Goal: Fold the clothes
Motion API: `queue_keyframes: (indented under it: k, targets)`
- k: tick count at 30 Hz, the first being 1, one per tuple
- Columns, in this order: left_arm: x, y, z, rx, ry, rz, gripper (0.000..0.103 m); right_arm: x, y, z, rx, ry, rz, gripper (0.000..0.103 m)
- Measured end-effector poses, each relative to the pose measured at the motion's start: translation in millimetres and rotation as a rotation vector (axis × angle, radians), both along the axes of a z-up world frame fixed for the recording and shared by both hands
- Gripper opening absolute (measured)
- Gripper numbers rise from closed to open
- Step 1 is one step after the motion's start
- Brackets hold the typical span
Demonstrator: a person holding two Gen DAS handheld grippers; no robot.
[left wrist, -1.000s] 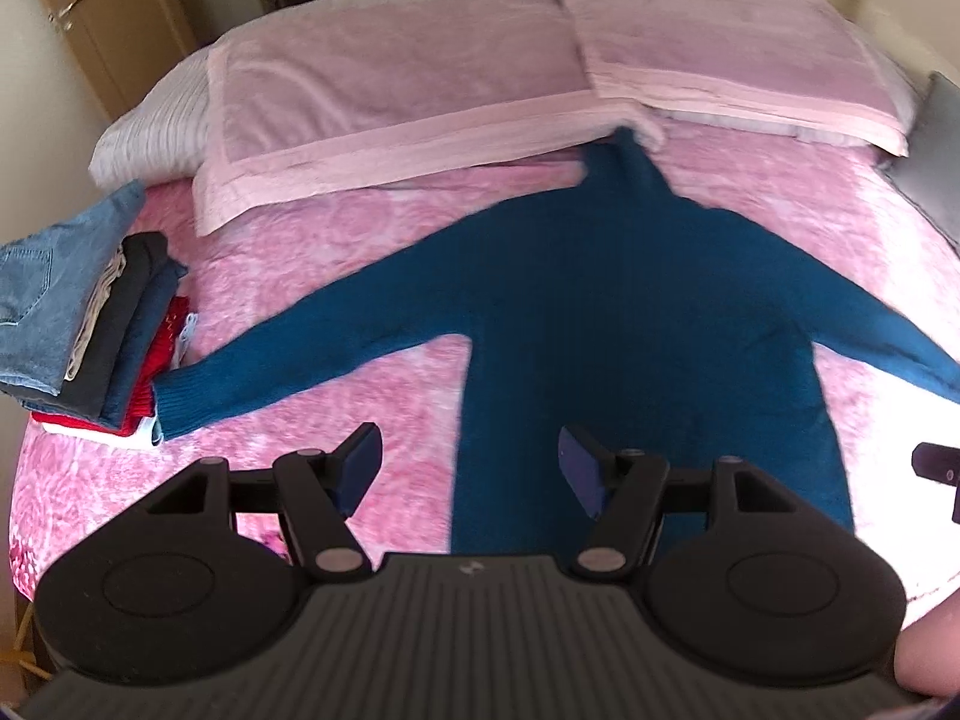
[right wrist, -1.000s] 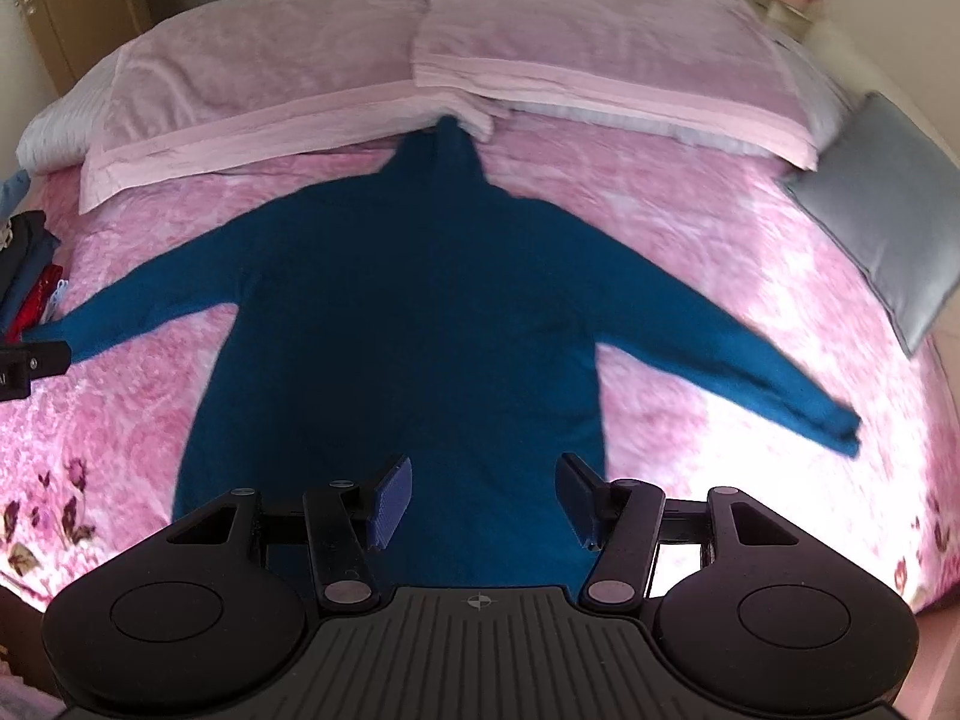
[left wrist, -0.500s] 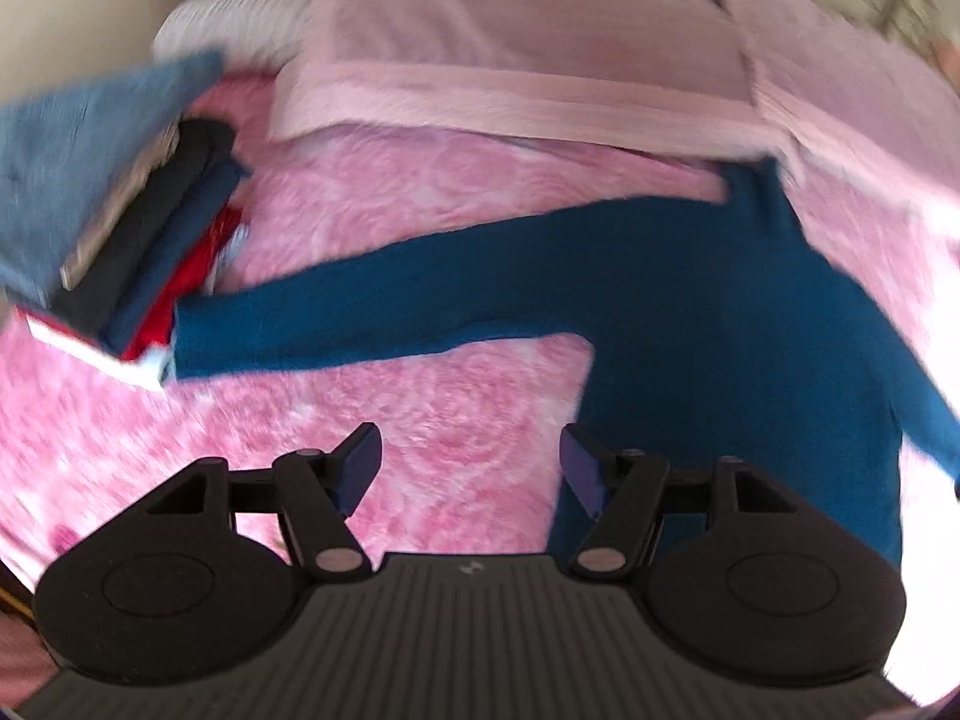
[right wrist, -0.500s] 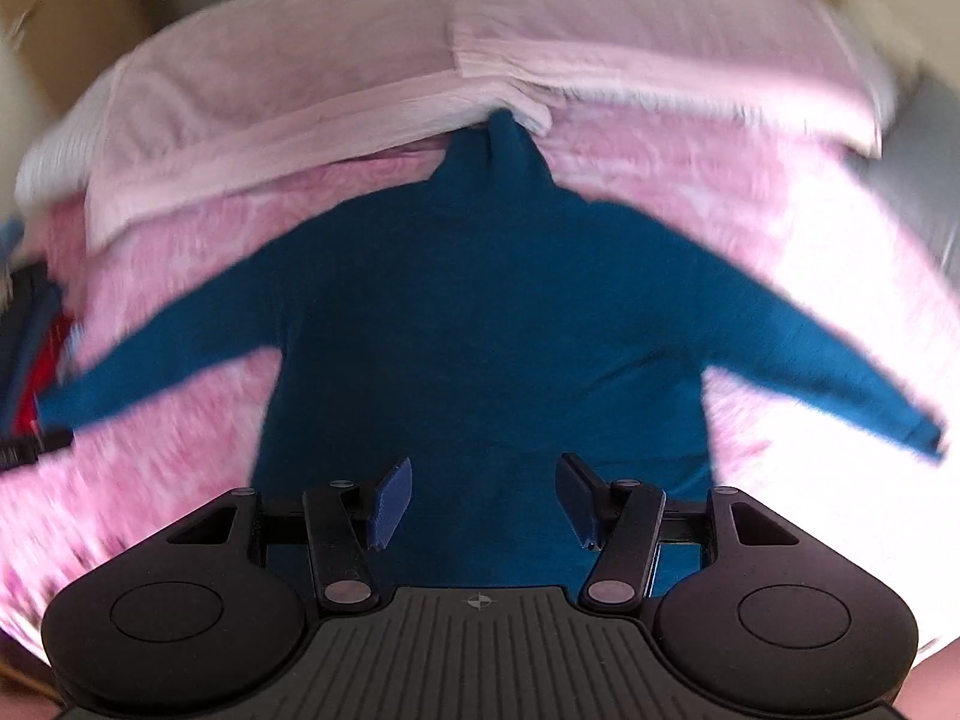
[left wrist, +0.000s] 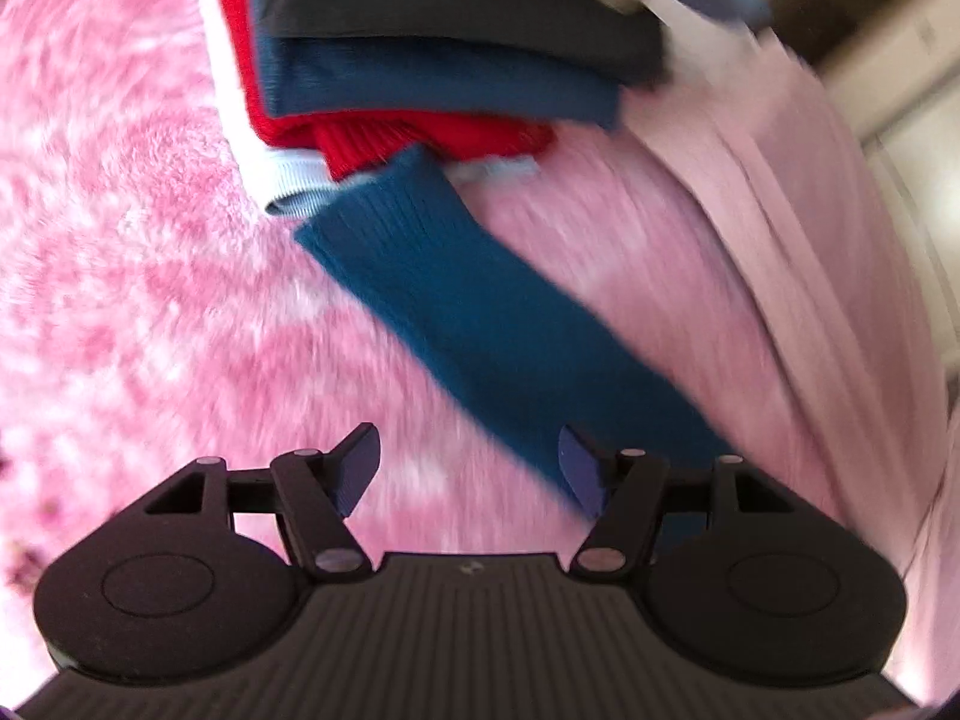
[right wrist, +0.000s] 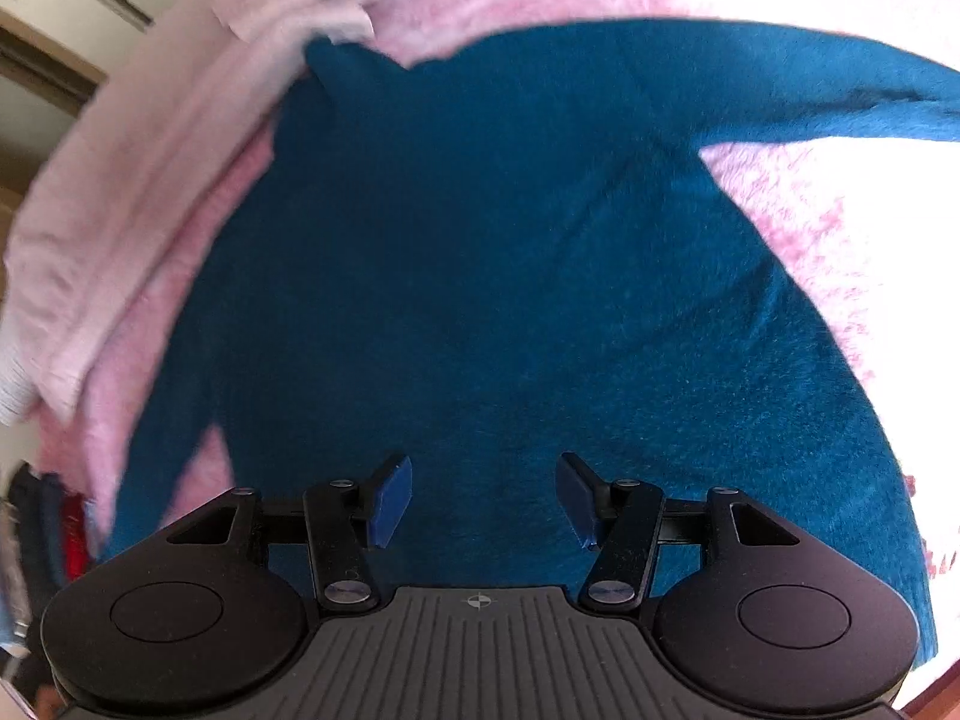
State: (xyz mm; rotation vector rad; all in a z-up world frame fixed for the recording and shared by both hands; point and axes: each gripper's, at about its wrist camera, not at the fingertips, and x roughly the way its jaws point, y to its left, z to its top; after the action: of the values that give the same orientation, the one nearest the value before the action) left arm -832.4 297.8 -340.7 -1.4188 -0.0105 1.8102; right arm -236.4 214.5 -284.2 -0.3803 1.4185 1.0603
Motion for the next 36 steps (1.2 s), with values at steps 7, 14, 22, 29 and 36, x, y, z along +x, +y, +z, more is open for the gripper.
queue_keyframes:
  k: [7,14,22,29,36]
  targets:
    - [-27.7,12.8,-45.0,0.086,-0.123,0.193,0.062,0.7,10.6,-45.7,-0.047,-0.063,0.053,0.057]
    - [-18.8,13.3,-44.8,0.175,-0.092,0.251,0.017,17.8,11.3,-56.1,-0.07,-0.076,0.074,0.057]
    - [-4.5,14.3,-23.0,0.265,-0.056,0.215,0.004,44.9,11.3,-47.4,-0.027,-0.134,0.127,0.057]
    - [140.4,56.5,82.3,0.573,-0.01,-0.305,0.004,84.0,9.7,-30.0,0.025,-0.206,0.1,0.057]
    - [352.4,65.9,114.4,0.616,-0.155,-1.045,0.024,122.3,11.0,-10.8,0.126,-0.237,0.01,0.057]
